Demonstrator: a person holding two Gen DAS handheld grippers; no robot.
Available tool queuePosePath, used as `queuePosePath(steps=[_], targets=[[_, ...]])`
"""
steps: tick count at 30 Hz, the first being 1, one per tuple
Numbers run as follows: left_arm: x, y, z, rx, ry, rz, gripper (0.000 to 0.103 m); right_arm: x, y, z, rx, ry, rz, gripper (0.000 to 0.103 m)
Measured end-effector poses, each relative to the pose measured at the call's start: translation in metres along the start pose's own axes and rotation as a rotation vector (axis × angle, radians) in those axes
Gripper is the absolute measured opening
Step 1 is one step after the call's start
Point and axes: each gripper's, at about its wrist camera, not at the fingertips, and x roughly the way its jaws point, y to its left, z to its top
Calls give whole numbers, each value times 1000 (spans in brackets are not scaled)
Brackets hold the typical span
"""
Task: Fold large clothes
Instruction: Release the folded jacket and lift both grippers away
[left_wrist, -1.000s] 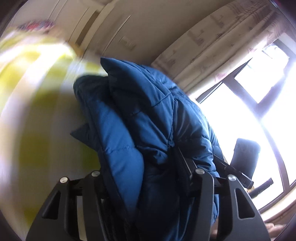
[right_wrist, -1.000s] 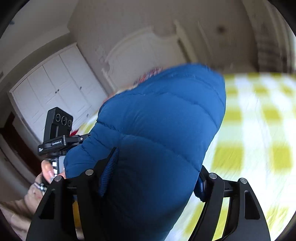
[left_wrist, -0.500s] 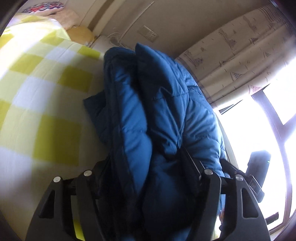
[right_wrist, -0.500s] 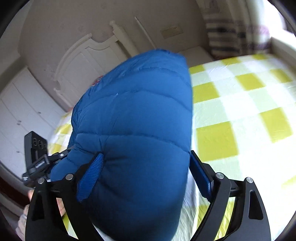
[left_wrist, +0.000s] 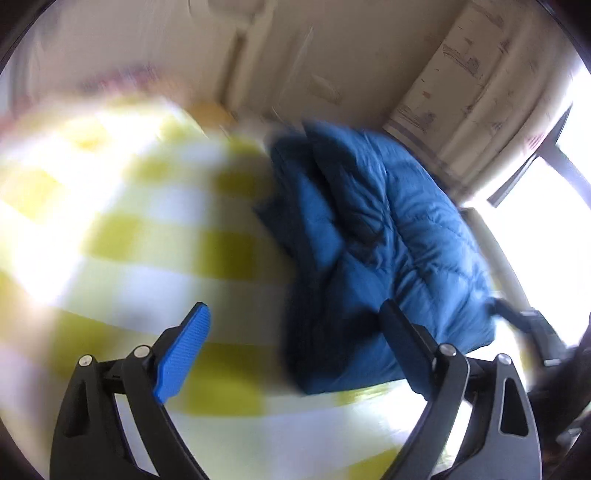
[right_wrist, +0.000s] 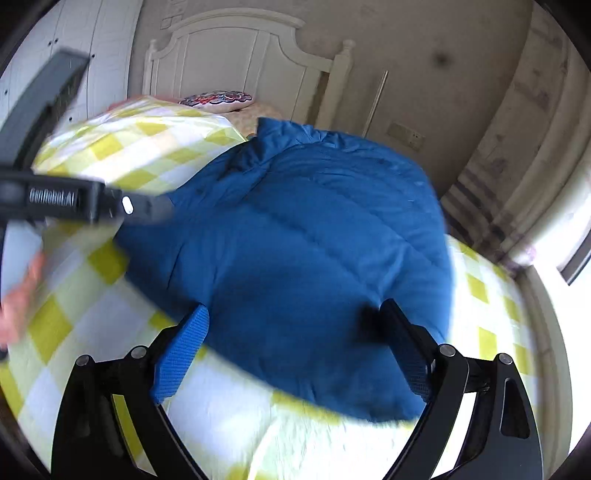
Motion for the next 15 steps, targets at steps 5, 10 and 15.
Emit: queuePosePath(steps=[5,10,15], targets=[[-127,-39,-6,201,-433,250,101,-124,-51,-13,199,-316,94,87],[-212,-79,-18,227,-702,285,101,-204,-67,-13,252,-519,28,99],[-208,-104,-34,267,-648,284,101,-195,-63,-19,245,-448,-15,99]])
